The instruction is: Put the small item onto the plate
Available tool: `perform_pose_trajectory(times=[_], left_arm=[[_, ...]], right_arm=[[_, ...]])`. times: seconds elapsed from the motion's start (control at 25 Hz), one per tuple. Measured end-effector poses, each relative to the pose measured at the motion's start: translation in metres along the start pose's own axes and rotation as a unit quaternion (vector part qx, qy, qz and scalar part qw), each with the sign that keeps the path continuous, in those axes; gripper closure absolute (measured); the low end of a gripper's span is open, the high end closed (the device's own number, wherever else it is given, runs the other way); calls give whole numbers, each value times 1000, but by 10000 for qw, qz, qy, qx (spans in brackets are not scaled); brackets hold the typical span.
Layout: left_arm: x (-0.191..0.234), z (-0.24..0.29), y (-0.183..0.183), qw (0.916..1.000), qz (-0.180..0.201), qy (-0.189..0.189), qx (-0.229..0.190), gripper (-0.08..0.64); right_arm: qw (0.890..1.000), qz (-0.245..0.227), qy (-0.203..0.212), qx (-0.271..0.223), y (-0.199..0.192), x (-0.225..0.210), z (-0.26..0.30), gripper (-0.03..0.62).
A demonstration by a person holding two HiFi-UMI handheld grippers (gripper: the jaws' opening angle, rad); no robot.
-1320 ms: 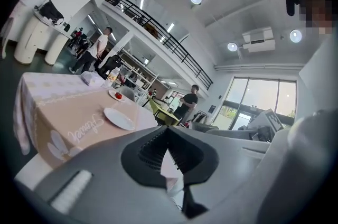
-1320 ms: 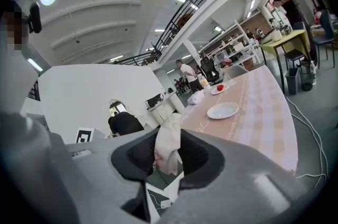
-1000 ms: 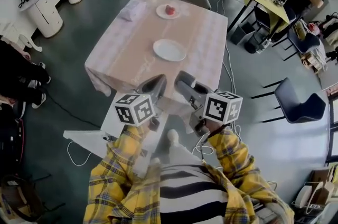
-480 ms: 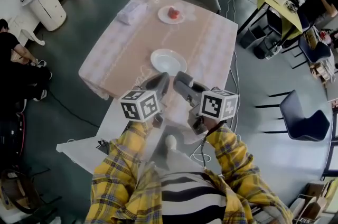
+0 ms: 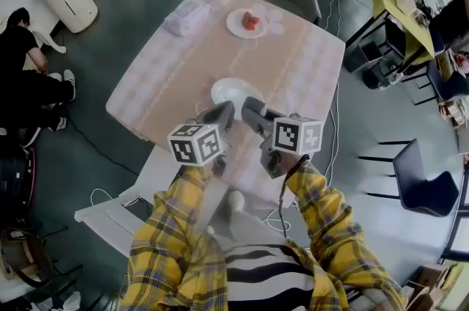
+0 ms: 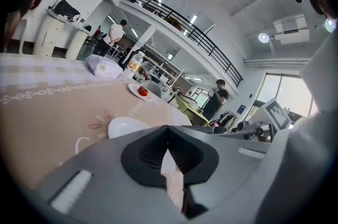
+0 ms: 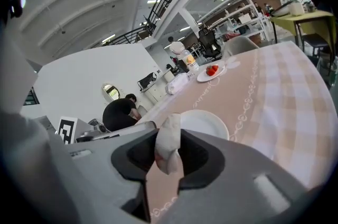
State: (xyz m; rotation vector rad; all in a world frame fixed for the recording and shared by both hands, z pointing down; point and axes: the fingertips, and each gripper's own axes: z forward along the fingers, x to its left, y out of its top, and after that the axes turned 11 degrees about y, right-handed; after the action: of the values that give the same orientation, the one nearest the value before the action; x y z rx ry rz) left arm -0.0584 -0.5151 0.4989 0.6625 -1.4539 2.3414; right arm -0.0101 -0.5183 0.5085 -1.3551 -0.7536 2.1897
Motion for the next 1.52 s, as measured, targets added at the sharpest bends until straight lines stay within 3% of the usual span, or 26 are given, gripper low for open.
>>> perform_pose_trajectory(times=[0.36, 0.72, 1.04, 1.16, 1.24, 1.52], left_arm=[[12, 28, -3, 9993, 256, 216, 188, 572], [24, 36, -7, 9984, 328, 378, 265, 572], [24, 41, -7, 9976, 480, 385, 328, 572], [24, 42, -8, 9974, 499, 396, 324, 572], [25, 41, -9, 9973, 492, 425, 328, 572], [26, 39, -9, 9972, 491, 440, 355, 572]], right_arm=[[9962, 764, 304, 292, -2, -27, 45, 488], [9889, 1439, 208, 317, 0, -46, 64, 486], [9913, 1137, -201, 631, 0, -54, 66, 480], [9918, 837, -335, 907, -4, -56, 66, 463], [9917, 586, -444, 1052, -6, -57, 64, 418], [9892, -106, -797, 1222, 0, -56, 56, 407]])
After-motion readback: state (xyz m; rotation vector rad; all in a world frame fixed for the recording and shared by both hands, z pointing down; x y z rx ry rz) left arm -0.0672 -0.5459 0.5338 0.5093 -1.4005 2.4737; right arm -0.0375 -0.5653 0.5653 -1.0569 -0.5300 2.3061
